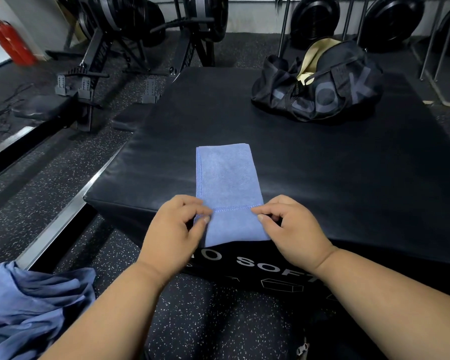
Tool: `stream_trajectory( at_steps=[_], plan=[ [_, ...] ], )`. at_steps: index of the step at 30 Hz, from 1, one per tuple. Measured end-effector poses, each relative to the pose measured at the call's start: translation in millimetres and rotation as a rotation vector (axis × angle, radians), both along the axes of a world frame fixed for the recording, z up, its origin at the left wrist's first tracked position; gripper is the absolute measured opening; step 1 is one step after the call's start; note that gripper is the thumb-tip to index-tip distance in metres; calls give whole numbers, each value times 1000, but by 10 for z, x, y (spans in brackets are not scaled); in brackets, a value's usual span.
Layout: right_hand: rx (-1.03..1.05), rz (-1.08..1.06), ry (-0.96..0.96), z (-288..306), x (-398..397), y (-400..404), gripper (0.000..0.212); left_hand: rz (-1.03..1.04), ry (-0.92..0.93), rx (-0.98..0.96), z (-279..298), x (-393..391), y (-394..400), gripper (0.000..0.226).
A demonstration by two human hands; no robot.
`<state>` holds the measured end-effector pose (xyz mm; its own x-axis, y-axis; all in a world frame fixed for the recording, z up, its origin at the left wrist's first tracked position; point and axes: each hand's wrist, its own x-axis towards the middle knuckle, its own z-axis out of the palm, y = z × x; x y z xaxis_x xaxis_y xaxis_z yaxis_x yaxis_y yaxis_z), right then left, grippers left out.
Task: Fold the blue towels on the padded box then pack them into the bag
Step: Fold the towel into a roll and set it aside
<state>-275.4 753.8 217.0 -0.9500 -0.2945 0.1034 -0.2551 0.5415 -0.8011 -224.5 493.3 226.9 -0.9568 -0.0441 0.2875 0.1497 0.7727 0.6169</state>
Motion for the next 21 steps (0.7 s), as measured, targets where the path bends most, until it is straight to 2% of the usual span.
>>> stream_trajectory(
  at_steps=[1,5,7,9,12,14,18,21],
  plan=[
    [4,-3,2,-7,-10,1,20,-82,34,-90,-3,12,-4,15],
    [27,-4,52,-52,-17,17,20,-308,-27,-419,-115,24,-5,58],
    [103,40,183,-70,7,48,30,-320,-57,-506,-174,5,-19,76],
    [227,148,338,-99,11,104,46,-310,-56,-516,-201,-17,-40,84],
    [415,294,440,-132,-32,157,61,-299,-28,-476,-199,-25,-59,78],
    [458,317,449,-160,-48,145,59,-288,-39,-415,-169,-4,-63,71],
    [299,261,389,-78,-29,118,43,-210,-82,-141,47,55,-67,46],
    [102,141,217,75,-5,103,26,-203,-100,-1,188,76,-40,18]
  ],
)
